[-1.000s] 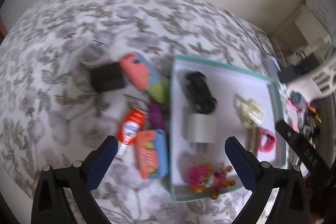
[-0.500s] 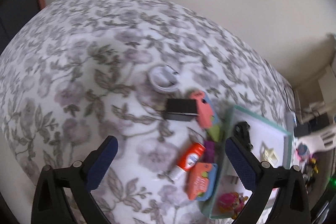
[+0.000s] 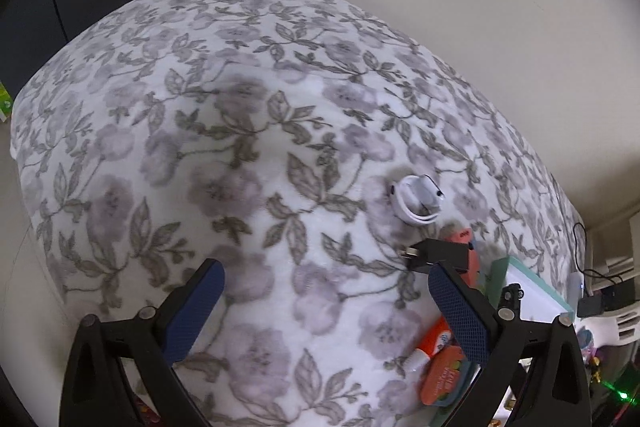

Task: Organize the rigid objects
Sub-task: 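Move both tools back over the pile of objects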

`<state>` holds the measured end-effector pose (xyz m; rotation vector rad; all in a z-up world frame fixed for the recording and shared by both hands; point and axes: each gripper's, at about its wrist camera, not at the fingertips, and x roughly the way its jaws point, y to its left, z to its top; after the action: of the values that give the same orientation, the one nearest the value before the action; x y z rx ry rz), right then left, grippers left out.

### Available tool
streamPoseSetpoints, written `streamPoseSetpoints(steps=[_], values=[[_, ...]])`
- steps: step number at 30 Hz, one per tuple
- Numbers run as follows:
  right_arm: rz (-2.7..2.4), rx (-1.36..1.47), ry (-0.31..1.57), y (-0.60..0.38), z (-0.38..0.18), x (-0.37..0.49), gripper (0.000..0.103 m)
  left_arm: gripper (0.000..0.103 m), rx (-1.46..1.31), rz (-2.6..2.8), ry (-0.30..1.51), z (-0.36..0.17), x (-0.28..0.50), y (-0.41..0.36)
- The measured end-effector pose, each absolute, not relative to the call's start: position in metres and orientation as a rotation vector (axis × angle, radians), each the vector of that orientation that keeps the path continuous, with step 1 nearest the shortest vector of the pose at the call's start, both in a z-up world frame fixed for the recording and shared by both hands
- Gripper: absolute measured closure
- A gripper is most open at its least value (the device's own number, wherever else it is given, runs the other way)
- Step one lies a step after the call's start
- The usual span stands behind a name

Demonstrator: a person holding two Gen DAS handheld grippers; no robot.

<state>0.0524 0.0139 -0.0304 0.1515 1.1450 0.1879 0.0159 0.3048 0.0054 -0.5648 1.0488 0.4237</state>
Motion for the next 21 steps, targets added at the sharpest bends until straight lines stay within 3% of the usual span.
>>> streamPoseSetpoints(steps=[9,21], values=[[0.244,0.052,1.214,0.052,-0.048,0.046,0.01,0.0,-0.549,0.372,1.115,-0.013,0.024,0.302],[0.09,0.053,1.216,0.02,-0.047,0.056,0.01,0.0,-0.428,0.161,1.241,-0.045,0.062,0.242]])
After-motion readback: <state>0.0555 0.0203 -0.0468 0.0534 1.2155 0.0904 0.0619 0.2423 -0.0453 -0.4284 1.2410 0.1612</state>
